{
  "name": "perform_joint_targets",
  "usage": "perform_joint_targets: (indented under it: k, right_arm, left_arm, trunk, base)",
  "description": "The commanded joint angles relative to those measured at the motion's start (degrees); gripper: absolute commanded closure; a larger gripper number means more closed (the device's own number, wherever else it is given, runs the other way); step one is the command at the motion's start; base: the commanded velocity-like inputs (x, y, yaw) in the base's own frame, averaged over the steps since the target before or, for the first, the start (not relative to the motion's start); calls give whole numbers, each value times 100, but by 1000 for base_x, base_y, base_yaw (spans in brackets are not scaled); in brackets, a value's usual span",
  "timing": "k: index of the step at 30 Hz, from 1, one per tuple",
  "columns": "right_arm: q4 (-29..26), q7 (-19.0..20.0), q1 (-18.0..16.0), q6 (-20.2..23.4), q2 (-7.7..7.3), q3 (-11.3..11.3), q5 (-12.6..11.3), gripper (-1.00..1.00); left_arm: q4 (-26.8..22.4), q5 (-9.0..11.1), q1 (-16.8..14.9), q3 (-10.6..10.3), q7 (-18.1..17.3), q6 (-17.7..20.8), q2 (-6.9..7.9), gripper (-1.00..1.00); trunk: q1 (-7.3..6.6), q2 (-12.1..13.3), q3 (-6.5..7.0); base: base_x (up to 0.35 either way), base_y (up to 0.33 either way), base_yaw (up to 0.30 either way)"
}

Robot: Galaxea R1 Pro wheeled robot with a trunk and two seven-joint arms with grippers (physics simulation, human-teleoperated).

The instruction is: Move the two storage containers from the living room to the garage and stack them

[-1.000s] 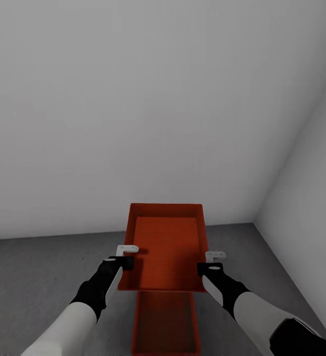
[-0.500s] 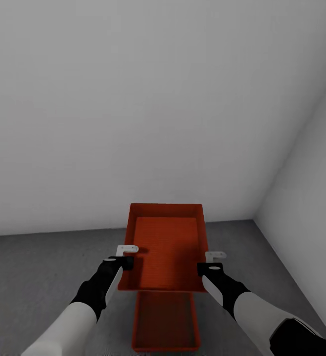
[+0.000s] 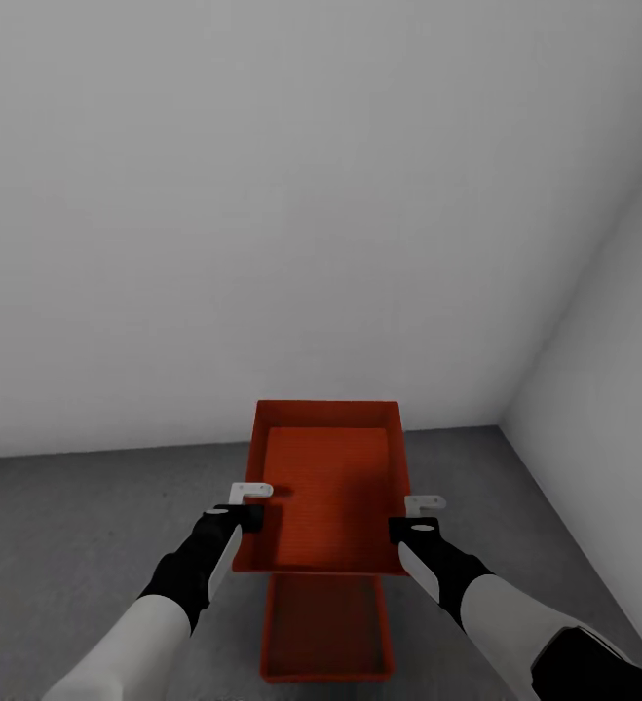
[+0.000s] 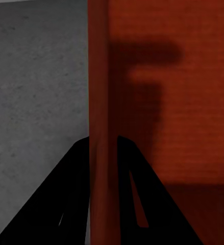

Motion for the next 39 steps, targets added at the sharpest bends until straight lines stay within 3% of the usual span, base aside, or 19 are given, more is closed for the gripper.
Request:
perform_joint_targets:
  k: [1,39]
  right_arm:
    - [0,-54,-9,50,21,-44,22,100]
    - [0,-54,-9,48,7,-44,21,100]
  left_arm:
    - [-11,-215,3,-11,167,49,-11,100]
    - [-11,-215,5,-11,167,53,-20,100]
  trunk:
    - [3,-12,-20]
    - [3,-12,-369]
  base:
    - [0,0,0]
    - [0,0,0]
